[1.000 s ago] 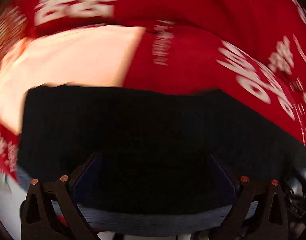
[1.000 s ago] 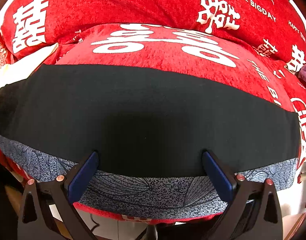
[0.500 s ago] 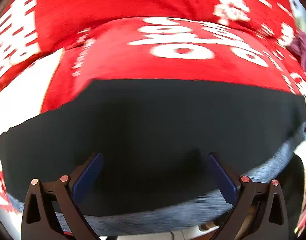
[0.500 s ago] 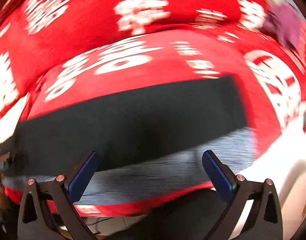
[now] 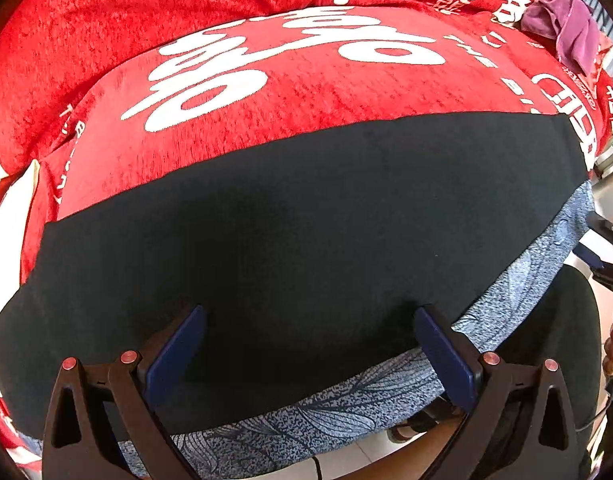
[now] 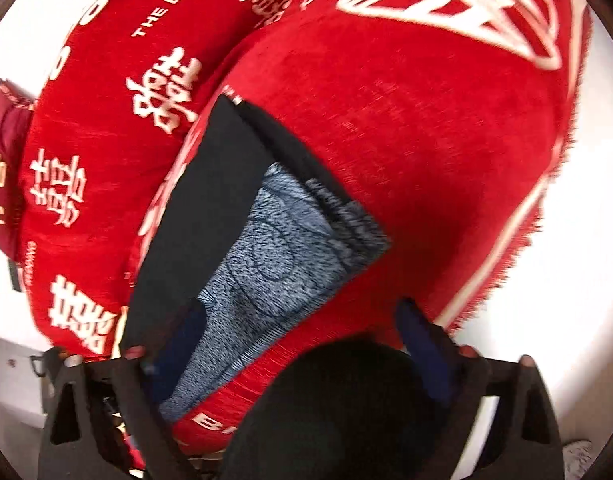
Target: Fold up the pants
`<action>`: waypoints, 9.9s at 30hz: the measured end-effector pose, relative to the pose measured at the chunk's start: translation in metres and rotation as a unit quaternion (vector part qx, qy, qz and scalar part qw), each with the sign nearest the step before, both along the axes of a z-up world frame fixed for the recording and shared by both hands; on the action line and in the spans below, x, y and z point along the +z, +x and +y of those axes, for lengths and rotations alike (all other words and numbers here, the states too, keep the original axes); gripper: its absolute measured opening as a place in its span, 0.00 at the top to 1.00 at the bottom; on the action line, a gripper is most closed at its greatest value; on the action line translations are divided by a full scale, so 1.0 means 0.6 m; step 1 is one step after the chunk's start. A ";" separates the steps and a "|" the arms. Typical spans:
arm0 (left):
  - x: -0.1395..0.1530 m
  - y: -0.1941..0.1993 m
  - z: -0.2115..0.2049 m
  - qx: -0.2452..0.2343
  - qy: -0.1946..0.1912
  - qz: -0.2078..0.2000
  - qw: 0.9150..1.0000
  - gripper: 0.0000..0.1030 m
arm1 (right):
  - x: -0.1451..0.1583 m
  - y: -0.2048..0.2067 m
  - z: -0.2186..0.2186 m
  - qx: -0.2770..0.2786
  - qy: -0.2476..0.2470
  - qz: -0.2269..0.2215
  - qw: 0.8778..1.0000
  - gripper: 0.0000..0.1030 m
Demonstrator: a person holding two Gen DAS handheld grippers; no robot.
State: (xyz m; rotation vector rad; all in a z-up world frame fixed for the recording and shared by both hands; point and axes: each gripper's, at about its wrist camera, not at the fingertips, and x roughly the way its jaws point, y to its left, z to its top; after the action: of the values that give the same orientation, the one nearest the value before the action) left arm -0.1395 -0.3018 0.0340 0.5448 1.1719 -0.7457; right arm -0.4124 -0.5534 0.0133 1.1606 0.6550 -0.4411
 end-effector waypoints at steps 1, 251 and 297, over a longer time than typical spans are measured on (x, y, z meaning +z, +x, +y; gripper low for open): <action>-0.001 0.000 0.000 0.001 0.002 -0.003 1.000 0.00 | -0.011 0.008 -0.004 0.000 0.008 -0.009 1.000 0.29; 0.019 0.202 0.772 0.173 -0.177 0.059 0.967 0.58 | 0.241 0.747 0.842 0.760 -0.352 -0.052 0.543 0.51; 0.256 -0.021 0.105 -0.092 -0.115 0.000 0.989 0.80 | 0.183 0.357 0.367 0.513 -0.382 0.070 0.765 0.27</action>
State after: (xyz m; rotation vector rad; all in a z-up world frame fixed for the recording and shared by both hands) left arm -0.1518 -0.2389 0.1878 0.4630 1.0271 -1.0243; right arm -0.1984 -0.3332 0.1232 -0.1083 1.0045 0.1765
